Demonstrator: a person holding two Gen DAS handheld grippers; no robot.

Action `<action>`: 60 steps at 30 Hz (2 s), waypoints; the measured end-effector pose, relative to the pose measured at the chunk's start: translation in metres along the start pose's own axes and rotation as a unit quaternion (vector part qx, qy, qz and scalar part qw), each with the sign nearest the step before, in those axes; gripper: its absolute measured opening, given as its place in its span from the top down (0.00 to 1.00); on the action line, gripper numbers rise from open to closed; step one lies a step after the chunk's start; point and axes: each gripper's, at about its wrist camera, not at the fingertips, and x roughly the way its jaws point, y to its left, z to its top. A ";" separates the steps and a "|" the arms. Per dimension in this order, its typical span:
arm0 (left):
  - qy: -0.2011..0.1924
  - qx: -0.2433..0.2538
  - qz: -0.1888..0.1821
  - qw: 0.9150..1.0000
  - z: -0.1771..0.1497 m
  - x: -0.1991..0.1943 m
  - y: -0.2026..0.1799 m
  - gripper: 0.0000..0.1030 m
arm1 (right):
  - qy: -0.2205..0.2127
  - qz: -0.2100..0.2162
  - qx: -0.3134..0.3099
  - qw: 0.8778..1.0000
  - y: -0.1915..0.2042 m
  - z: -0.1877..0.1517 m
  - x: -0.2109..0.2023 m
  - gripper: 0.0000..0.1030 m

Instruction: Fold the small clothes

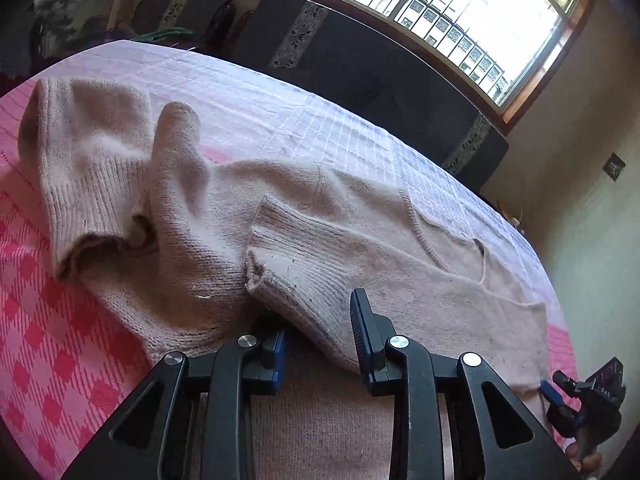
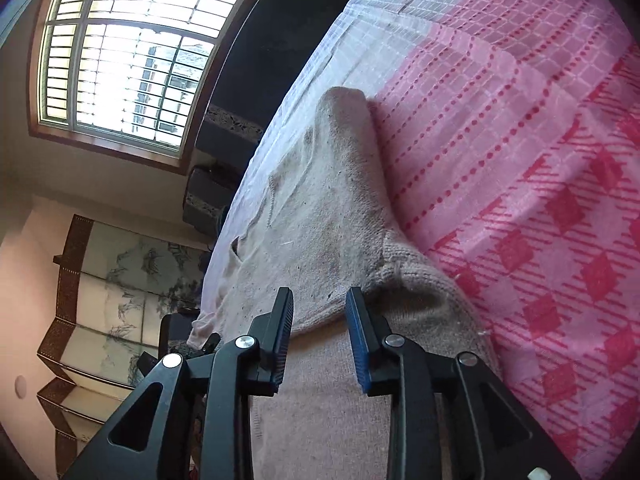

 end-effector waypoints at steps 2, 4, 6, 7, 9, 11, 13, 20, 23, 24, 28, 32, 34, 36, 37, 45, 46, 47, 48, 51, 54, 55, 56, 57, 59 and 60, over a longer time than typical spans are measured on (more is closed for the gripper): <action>-0.008 -0.010 0.001 1.000 0.000 -0.002 0.004 0.71 | -0.003 -0.013 -0.009 1.000 0.005 0.002 0.005 0.75; -0.009 -0.016 0.001 1.000 0.000 -0.002 0.007 0.71 | -0.005 -0.025 -0.009 1.000 0.010 0.005 0.010 0.75; -0.008 -0.015 0.005 1.000 -0.001 -0.001 0.005 0.71 | -0.007 -0.023 -0.002 1.000 0.012 0.005 0.005 0.73; -0.007 -0.014 0.006 1.000 -0.001 0.000 0.004 0.71 | -0.017 -0.016 0.003 1.000 0.011 0.004 -0.002 0.73; -0.006 -0.014 0.005 1.000 -0.001 0.000 0.005 0.71 | -0.030 -0.023 0.011 0.999 0.003 0.003 -0.017 0.73; -0.006 -0.015 0.005 1.000 -0.001 0.000 0.005 0.71 | -0.033 -0.026 0.015 0.999 -0.003 0.006 -0.026 0.73; -0.006 -0.016 0.002 1.000 -0.001 0.000 0.007 0.71 | -0.041 -0.032 0.008 0.999 -0.001 0.010 -0.030 0.72; -0.006 -0.019 -0.001 1.000 -0.001 -0.001 0.008 0.71 | 0.009 -0.043 -0.092 0.995 0.034 0.022 0.012 0.72; -0.005 -0.018 -0.006 1.000 -0.001 -0.001 0.008 0.68 | 0.017 -0.121 -0.146 0.982 0.041 0.016 0.024 0.81; -0.005 -0.015 -0.010 1.000 -0.001 -0.001 0.006 0.63 | 0.009 -0.148 -0.162 0.976 0.043 0.015 0.022 0.90; -0.004 0.013 -0.020 1.000 -0.003 -0.003 -0.006 0.32 | -0.003 -0.204 -0.196 0.959 0.040 0.016 0.016 1.00; -0.006 0.017 -0.016 1.000 -0.003 -0.004 -0.008 0.28 | -0.014 -0.264 -0.246 0.933 0.049 0.008 0.017 1.00; -0.007 0.008 -0.022 1.000 -0.002 -0.004 -0.003 0.28 | -0.021 -0.283 -0.254 0.925 0.050 0.008 0.015 1.00; -0.008 0.009 -0.019 1.000 -0.002 -0.003 -0.004 0.28 | -0.028 -0.290 -0.247 0.924 0.047 0.009 0.010 1.00; -0.007 0.012 -0.015 1.000 -0.002 -0.002 -0.006 0.28 | -0.028 -0.285 -0.243 0.927 0.046 0.010 0.009 1.00; -0.010 0.007 -0.017 1.000 -0.002 -0.001 -0.004 0.28 | -0.049 -0.221 -0.229 0.947 0.060 0.013 0.000 0.88; -0.009 0.008 -0.016 1.000 -0.002 -0.001 -0.004 0.28 | -0.052 -0.220 -0.234 0.946 0.064 0.015 0.000 0.87; -0.009 0.009 -0.015 1.000 -0.002 -0.001 -0.004 0.28 | -0.052 -0.223 -0.239 0.944 0.068 0.018 0.003 0.85; -0.009 0.010 -0.014 1.000 -0.002 -0.001 -0.004 0.28 | -0.051 -0.225 -0.242 0.942 0.070 0.022 0.007 0.82; -0.012 0.008 -0.009 1.000 -0.002 -0.002 -0.004 0.28 | -0.032 -0.233 -0.239 0.942 0.066 0.032 0.026 0.74; -0.035 0.014 0.034 0.999 -0.002 -0.019 -0.005 0.28 | -0.021 -0.255 -0.246 0.935 0.065 0.031 0.036 0.74; -0.038 0.011 0.026 0.999 -0.001 -0.030 -0.002 0.28 | -0.023 -0.247 -0.241 0.938 0.068 0.029 0.031 0.73; -0.049 0.000 0.008 0.999 0.002 -0.046 0.004 0.28 | -0.038 -0.226 -0.239 0.944 0.073 0.025 0.021 0.73; -0.065 -0.012 0.000 0.998 0.004 -0.061 0.012 0.27 | -0.052 -0.203 -0.245 0.947 0.079 0.018 0.010 0.73; -0.091 -0.042 0.024 0.995 0.017 -0.091 0.038 0.19 | -0.061 -0.179 -0.273 0.943 0.092 0.000 -0.003 0.73; -0.092 -0.058 0.029 0.994 0.027 -0.102 0.055 0.16 | -0.062 -0.171 -0.284 0.942 0.096 -0.009 -0.007 0.73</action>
